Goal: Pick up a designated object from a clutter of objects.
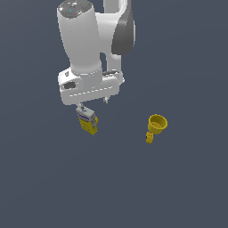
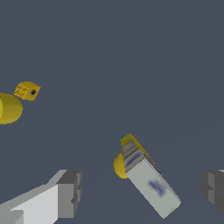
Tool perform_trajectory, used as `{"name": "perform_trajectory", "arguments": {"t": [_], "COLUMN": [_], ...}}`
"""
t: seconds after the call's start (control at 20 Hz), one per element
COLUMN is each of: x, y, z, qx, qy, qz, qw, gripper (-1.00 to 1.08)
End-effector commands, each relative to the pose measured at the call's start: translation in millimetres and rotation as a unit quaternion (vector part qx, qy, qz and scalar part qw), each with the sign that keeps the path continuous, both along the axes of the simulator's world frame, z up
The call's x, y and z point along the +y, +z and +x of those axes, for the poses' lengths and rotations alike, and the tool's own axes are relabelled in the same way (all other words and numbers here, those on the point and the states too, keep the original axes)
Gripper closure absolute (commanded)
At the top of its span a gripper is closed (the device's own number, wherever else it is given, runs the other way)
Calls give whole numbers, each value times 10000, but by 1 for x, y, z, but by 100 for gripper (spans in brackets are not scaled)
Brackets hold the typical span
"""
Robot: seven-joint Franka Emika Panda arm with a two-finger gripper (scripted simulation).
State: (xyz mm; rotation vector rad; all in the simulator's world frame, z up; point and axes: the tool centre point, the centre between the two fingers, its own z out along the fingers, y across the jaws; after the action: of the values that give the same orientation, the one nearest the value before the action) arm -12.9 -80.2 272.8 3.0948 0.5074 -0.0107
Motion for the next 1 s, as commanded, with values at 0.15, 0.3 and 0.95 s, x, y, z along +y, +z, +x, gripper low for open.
{"name": "perform_trajectory", "arguments": {"t": [0.15, 0.3, 0.95], "x": [-12, -18, -43], "y": [-12, -19, -46], "z": [-6, -10, -28], "qx": [-2, -3, -9], "qy": [583, 896, 2237], "qz": [10, 16, 33], "qw": [9983, 9960, 9747], "gripper": [-92, -92, -92]}}
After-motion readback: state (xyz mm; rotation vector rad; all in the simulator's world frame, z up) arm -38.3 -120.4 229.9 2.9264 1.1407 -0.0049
